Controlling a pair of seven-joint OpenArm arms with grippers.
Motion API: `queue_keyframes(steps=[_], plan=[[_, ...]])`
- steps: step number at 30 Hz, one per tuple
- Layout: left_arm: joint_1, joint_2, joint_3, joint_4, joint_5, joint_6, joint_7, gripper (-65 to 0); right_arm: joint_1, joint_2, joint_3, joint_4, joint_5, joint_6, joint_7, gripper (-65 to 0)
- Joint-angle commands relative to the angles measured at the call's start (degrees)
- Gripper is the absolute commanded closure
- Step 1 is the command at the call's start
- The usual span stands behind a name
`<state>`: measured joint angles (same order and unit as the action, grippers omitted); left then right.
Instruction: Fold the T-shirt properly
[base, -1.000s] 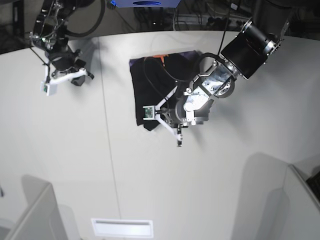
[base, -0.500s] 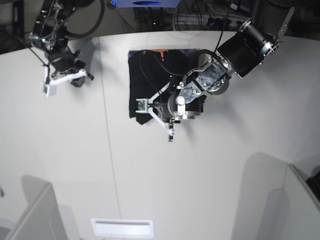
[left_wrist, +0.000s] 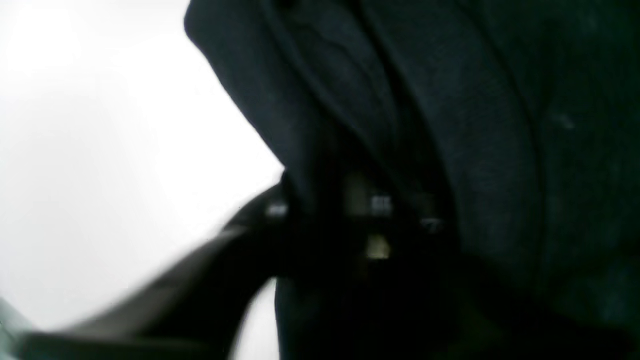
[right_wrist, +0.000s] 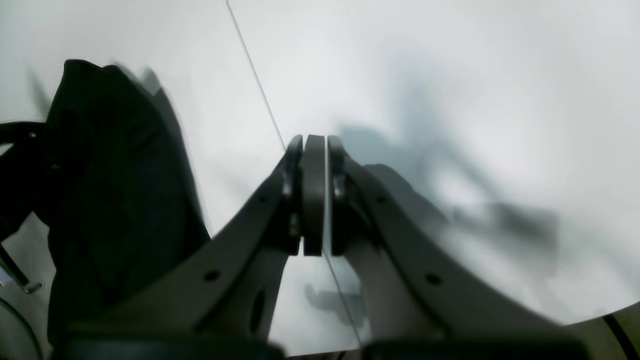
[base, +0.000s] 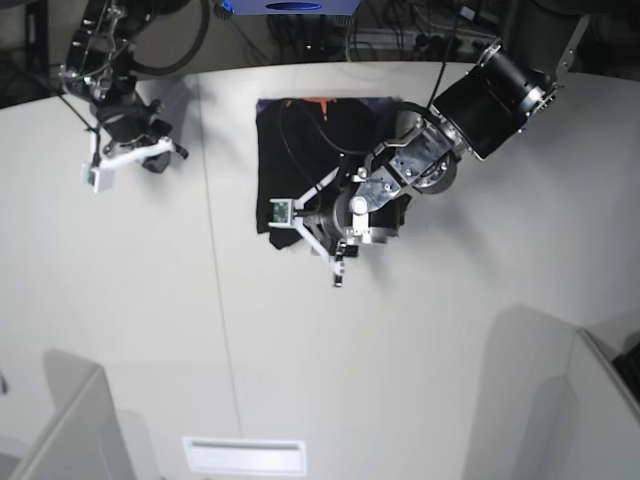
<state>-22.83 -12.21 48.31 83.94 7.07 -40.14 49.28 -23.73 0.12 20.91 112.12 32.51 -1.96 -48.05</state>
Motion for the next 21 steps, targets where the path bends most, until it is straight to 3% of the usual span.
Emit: queue_keyframes(steps=[1, 4, 6, 10, 13, 19, 21], plan=[[-1.7, 0.3, -0.4, 1.1, -0.1, 0.1, -0.3, -28.6, 0.0, 0.4, 0.2, 0.9, 0.2, 0.1, 0.7, 0.0], [-2.9, 0.4, -0.4, 1.2, -0.1, 0.1, -0.3, -40.2, 0.0, 0.4, 0.2, 0.9, 0.2, 0.1, 0.9, 0.0], [-3.6, 0.5, -0.4, 1.2, -0.1, 0.1, -0.3, -44.1, 0.0, 0.4, 0.2, 0.9, 0.2, 0.1, 0.9, 0.0], [-5.4, 0.5, -1.8, 4.4, -0.6, 0.1, -0.3, -44.9, 0.0, 0.8, 0.2, 0.6, 0.1, 0.1, 1.2, 0.0], [-4.3, 1.8, -8.4, 7.7, -0.4, 0.1, -0.3, -44.9, -0.1, 1.2, 0.2, 0.9, 0.0, 0.2, 2.0, 0.0], [1.3, 3.9, -20.8, 16.2, 0.0, 0.1, -0.2, -44.8, -4.5, 3.5, -0.5, 1.2, 0.0, 0.4, 9.4, 0.0], [3.8, 3.6, -24.0, 20.2, 0.0, 0.1, -0.2, -42.8, -6.7, 5.8, -0.6, 1.6, 0.0, 0.5, 11.8, 0.0]])
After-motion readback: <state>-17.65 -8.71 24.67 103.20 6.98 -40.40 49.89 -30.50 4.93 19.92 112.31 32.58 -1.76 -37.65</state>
